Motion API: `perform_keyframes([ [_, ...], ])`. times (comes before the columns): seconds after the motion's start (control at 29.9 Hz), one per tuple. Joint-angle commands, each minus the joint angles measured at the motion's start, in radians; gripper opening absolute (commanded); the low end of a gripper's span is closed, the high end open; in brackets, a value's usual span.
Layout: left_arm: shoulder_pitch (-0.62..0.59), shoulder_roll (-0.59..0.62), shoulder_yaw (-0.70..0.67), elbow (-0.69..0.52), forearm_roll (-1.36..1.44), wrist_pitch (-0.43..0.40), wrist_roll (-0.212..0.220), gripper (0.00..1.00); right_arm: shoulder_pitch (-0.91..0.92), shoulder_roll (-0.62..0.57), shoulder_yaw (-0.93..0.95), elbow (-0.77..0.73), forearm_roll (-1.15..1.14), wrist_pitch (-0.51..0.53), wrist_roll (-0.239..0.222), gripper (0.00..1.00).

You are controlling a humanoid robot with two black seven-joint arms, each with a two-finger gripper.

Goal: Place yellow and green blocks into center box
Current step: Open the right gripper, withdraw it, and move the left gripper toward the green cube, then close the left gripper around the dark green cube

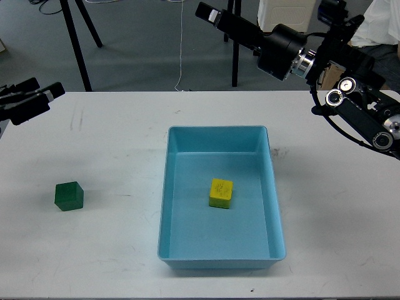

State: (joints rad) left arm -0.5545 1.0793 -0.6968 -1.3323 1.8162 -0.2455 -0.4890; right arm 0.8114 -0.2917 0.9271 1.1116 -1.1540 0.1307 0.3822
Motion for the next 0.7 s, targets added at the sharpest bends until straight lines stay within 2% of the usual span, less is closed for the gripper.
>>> perform_keyframes([
  [0.0, -0.001, 0.059, 0.031, -0.037, 0.120, -0.061, 0.000, 0.99, -0.162, -0.043, 0.133, 0.115, 0.109, -0.005, -0.062, 0.99],
  [0.17, -0.005, 0.071, 0.092, -0.100, 0.236, -0.064, 0.000, 0.98, -0.397, -0.128, 0.239, 0.266, 0.114, -0.005, -0.059, 0.99],
  [0.37, -0.033, 0.031, 0.206, -0.104, 0.365, -0.064, 0.000, 0.98, -0.618, -0.156, 0.349, 0.369, 0.115, -0.006, -0.057, 0.99],
  [0.67, -0.059, -0.073, 0.260, -0.055, 0.365, -0.063, 0.000, 0.99, -0.764, -0.158, 0.452, 0.425, 0.117, -0.006, -0.054, 0.99],
])
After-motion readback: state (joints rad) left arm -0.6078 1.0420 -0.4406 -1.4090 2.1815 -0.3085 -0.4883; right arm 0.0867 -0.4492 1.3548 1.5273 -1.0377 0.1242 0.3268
